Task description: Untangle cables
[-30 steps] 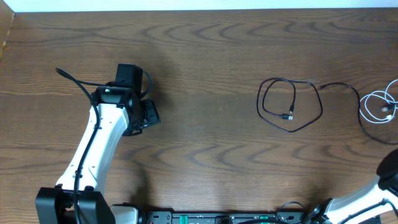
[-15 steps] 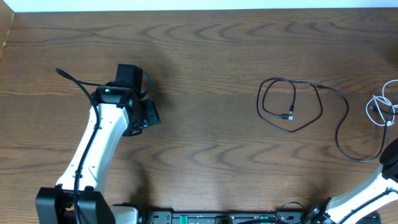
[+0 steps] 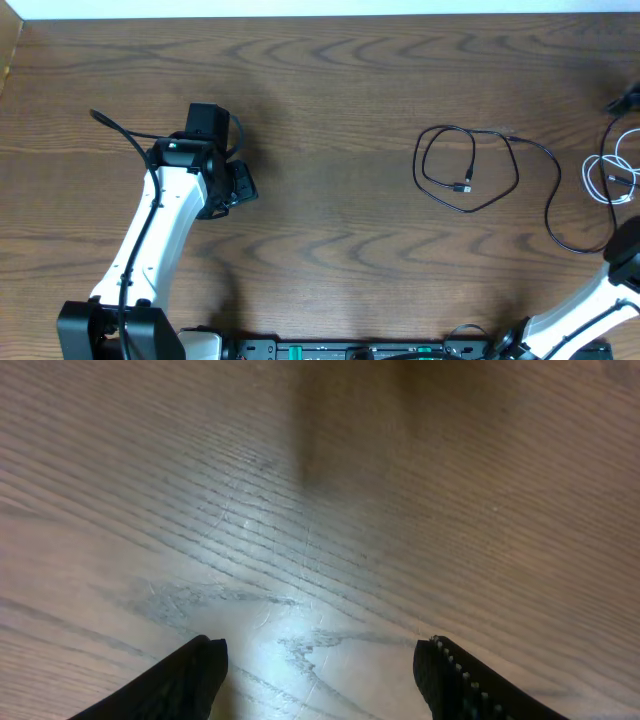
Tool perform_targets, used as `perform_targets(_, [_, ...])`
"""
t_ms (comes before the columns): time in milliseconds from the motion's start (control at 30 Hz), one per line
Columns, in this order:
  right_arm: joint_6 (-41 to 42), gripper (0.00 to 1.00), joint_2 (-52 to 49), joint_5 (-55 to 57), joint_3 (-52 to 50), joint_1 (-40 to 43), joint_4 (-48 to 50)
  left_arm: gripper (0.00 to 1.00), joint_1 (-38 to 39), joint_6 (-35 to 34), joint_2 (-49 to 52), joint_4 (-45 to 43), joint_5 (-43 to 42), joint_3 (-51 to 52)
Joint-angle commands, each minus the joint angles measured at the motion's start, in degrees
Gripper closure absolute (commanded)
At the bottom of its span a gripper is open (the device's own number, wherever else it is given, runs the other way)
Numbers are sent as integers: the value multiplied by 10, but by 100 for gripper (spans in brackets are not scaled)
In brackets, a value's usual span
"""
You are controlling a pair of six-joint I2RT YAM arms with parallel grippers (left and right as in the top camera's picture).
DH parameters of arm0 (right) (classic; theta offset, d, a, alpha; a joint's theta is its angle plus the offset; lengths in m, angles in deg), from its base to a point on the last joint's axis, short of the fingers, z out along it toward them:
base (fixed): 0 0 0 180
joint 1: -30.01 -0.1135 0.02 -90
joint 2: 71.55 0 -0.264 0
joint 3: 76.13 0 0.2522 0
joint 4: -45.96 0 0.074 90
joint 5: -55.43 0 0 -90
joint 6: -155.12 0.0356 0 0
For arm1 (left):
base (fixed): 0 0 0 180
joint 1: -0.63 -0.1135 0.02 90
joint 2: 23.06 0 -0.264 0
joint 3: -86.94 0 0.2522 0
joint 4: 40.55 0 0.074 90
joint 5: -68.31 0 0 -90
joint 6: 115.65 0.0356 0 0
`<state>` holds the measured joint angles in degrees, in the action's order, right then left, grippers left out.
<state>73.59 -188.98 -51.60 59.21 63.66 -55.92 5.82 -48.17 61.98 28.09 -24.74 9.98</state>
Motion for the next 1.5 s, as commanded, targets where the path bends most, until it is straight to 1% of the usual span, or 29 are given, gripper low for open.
perform_targets(0, [-30,7,1,60,-19,-31,-17,35,-1,-5,5,2,5,4])
perform_targets(67, [-30,9,1,77,-40,-48,-15,34,-1,-5,5,2,3,4])
perform_targets(100, [-30,15,1,88,-64,-62,-6,35,-1,-5,5,2,-5,4])
perform_targets(167, [-26,20,1,114,-93,-75,8,35,-1,-5,5,2,-9,4])
perform_targets(233, [3,20,1,176,-143,-92,34,35,-1,-5,5,2,-8,4])
perform_targets(300, [17,19,1,197,-177,-97,53,35,-1,-5,5,2,-8,4])
perform_targets(467, [20,20,1,195,-264,-97,112,35,-1,-5,5,2,-8,4])
perform_targets(533, [23,23,1,195,-298,-97,144,35,-1,-5,5,2,-8,4])
perform_targets(600, [22,31,2,195,-325,-97,173,35,-1,-5,5,2,-8,4])
perform_targets(700, [23,35,1,195,-366,-97,224,35,-1,-5,5,1,-8,4])
perform_targets(800, [23,43,2,195,-395,-97,266,35,-1,-5,5,2,-8,4])
perform_targets(867, [23,48,1,195,-410,-97,287,35,-1,-5,5,2,-8,4])
perform_targets(1033, [23,56,1,195,-450,-97,333,35,-1,-5,5,2,-8,4])
perform_targets(1067, [23,59,1,195,-455,-97,338,35,-1,-5,5,2,-8,4])
perform_targets(1133, [23,70,2,195,-459,-97,342,35,-1,-5,5,2,-8,4])
perform_targets(1200, [23,88,2,195,-459,-97,342,35,-1,-5,5,2,-8,4])
perform_targets(1233, [23,95,2,195,-459,-97,342,35,-1,-5,5,2,-8,4])
perform_targets(1267, [23,99,2,194,-458,-97,341,35,-1,-5,5,2,-8,4])
perform_targets(1367, [23,99,2,186,-445,-96,330,35,-1,-5,5,2,-8,4])
perform_targets(1467, [22,99,2,169,-403,-89,296,35,-1,-5,5,3,-8,4])
